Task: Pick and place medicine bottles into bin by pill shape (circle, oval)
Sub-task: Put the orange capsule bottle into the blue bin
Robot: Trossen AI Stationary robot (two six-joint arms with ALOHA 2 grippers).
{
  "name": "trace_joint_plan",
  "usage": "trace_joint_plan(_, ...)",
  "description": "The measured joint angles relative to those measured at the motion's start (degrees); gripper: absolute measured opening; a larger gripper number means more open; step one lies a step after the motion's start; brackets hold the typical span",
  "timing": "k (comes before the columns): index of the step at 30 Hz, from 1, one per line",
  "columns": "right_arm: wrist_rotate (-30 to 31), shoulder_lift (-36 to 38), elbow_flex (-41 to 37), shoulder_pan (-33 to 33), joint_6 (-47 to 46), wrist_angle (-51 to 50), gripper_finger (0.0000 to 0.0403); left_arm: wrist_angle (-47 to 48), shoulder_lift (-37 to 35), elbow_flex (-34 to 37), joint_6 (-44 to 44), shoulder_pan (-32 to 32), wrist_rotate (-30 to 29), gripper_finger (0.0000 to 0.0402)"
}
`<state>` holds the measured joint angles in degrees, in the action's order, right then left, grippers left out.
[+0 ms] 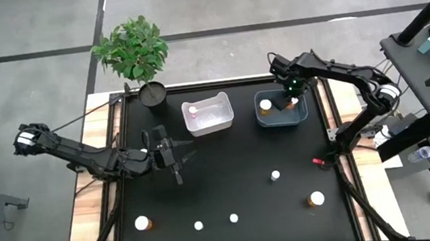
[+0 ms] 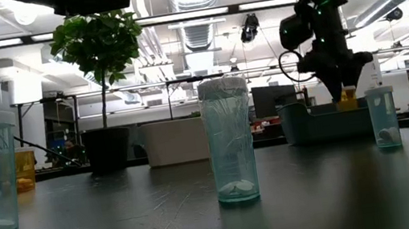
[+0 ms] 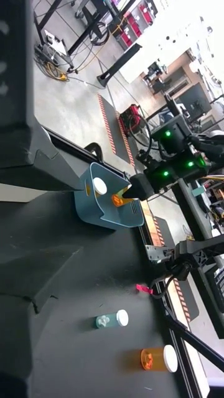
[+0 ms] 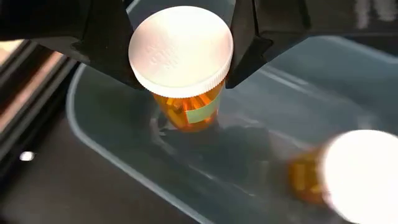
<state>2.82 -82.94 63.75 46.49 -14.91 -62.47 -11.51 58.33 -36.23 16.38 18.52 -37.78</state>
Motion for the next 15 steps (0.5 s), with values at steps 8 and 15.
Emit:
trace_joint_plan(8,1.8,0.0,-3.8,0.3,3.0,3.0,0.0201,0.0,0.0,0.0,0.0,0.0,0.0,0.0136)
trace_joint_plan(15,1.8,0.0,-5.1,0.3,3.2,5.0,0.0204,0.0,0.0,0.0,0.0,0.0,0.0,0.0136)
